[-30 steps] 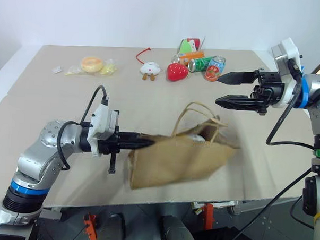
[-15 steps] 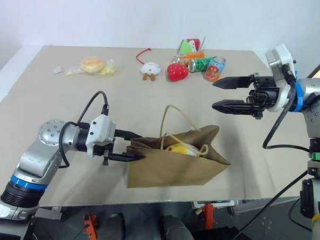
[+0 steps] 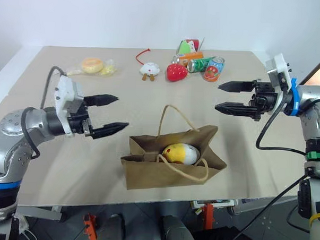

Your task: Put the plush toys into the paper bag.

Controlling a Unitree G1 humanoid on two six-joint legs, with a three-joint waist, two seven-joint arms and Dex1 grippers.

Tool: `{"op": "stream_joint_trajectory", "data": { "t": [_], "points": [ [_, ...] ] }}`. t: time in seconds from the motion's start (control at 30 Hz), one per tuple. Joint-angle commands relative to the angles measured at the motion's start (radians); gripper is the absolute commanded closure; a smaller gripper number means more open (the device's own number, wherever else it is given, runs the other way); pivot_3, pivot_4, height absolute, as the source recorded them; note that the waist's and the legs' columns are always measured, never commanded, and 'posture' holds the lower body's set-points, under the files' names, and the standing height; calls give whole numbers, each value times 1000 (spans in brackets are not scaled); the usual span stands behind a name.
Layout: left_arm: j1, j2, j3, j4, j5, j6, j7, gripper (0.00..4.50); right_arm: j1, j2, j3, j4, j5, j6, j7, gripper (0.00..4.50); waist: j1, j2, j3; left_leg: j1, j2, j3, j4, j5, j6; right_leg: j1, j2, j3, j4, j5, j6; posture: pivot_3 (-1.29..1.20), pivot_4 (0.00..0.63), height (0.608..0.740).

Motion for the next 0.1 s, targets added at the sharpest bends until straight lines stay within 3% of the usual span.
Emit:
{"op": "stream_joint_trajectory", "data": {
  "t": [0.03,0.1],
  "points": [
    [-6,8,-9,50,73,-57,17,61,-30,-12,-14,58,-33,-56,16,0,0,0,0,0,0,0,0,0,0,0,0,0,0,0,0,0,150,740],
    [-4,-12,-17,92,128,-143,27,61,-25,-2,-26,82,-36,-63,0,0,0,0,0,0,0,2,-1,0,0,-1,0,1,0,0,0,0,150,740]
  ]
}}
